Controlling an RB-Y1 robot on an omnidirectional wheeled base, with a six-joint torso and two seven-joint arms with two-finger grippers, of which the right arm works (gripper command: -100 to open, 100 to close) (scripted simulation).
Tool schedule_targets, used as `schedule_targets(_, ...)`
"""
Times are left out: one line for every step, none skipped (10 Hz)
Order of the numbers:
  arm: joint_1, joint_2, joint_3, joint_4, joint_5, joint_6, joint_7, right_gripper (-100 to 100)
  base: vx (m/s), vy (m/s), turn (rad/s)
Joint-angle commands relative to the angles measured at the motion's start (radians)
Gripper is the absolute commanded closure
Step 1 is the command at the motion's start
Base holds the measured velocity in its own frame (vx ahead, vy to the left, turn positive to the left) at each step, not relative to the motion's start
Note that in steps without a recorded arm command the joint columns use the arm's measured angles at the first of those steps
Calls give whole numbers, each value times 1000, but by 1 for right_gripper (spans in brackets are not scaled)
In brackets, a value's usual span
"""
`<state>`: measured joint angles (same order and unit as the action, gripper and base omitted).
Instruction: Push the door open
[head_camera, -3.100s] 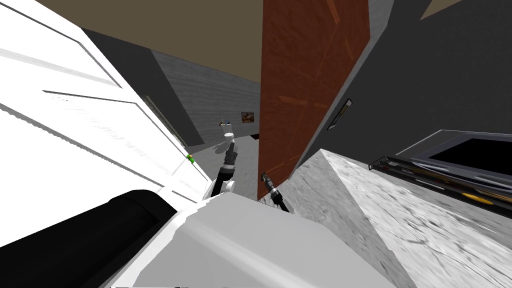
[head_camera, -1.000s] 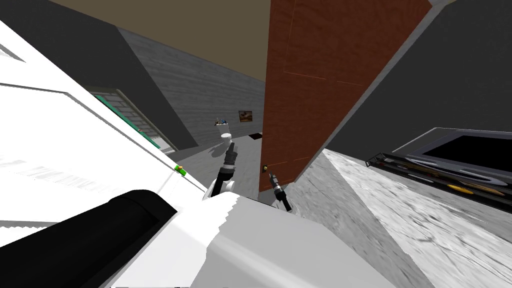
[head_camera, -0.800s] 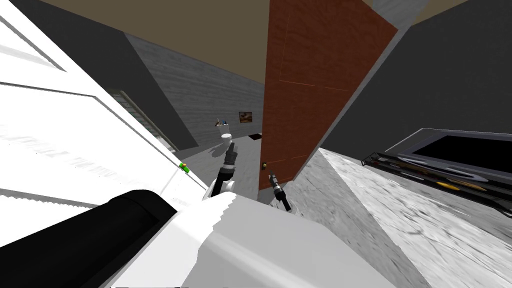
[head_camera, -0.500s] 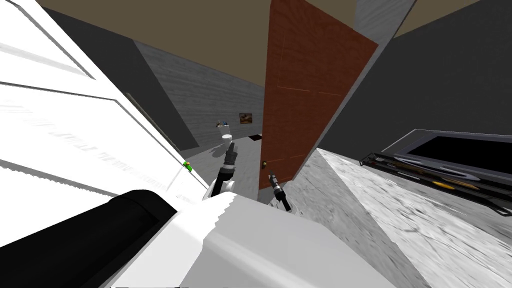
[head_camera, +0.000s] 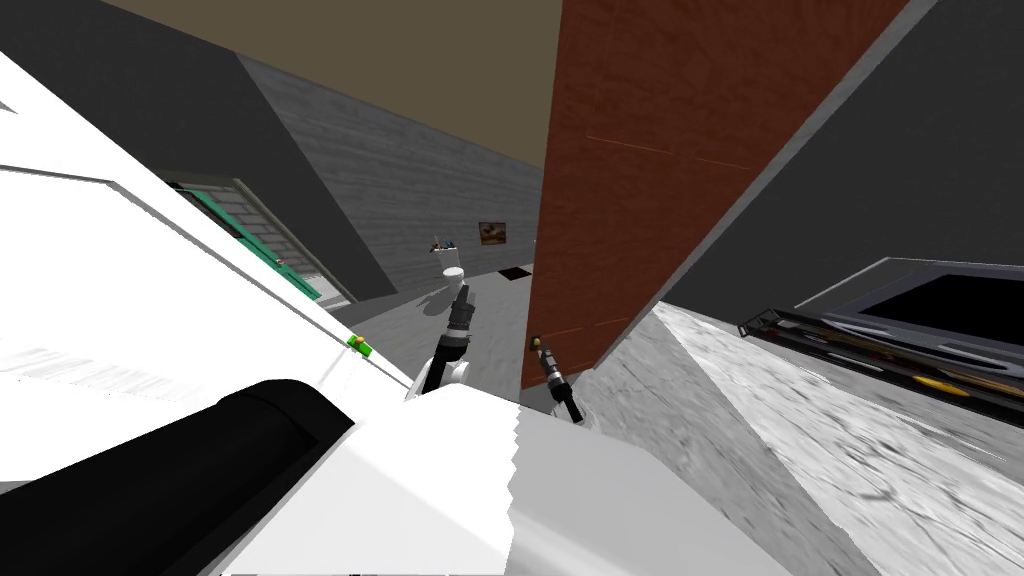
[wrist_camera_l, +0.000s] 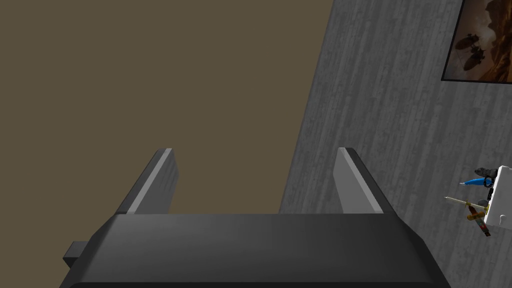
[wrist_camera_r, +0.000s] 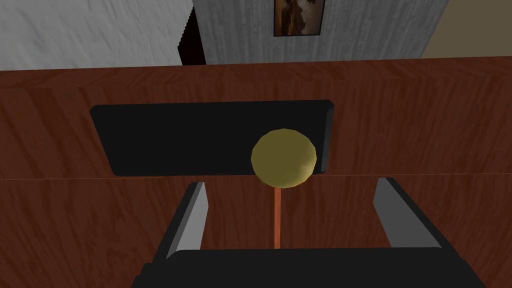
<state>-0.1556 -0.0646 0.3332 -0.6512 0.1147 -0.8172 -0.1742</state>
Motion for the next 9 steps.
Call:
schedule_targets(1,7,-4,3,-2,-5,6,-100,220,95,23)
schedule_targets(1,4,-2,1,-1,-3,3,-100,98,37,-1)
schedule_targets(1,4,-2,1,-1,-3,3,100,-19,-4,-9)
schedule_targets(1,4,-2,1,-1,-3,3,100,-38,-14,16)
schedule_targets(1,4,-2,1,-1,-3,3,100,-26,-13,4)
schedule_targets(1,4,-2,1,-1,-3,3,100,-15,-8,-5)
schedule_targets(1,4,-2,1,-1,-3,3,100,-8,-3,-5)
schedule_targets(1,4,-2,1,-1,-3,3,100,0,0,0)
schedule_targets(1,-2,-14,5,-6,1,9,100,81,52,-20)
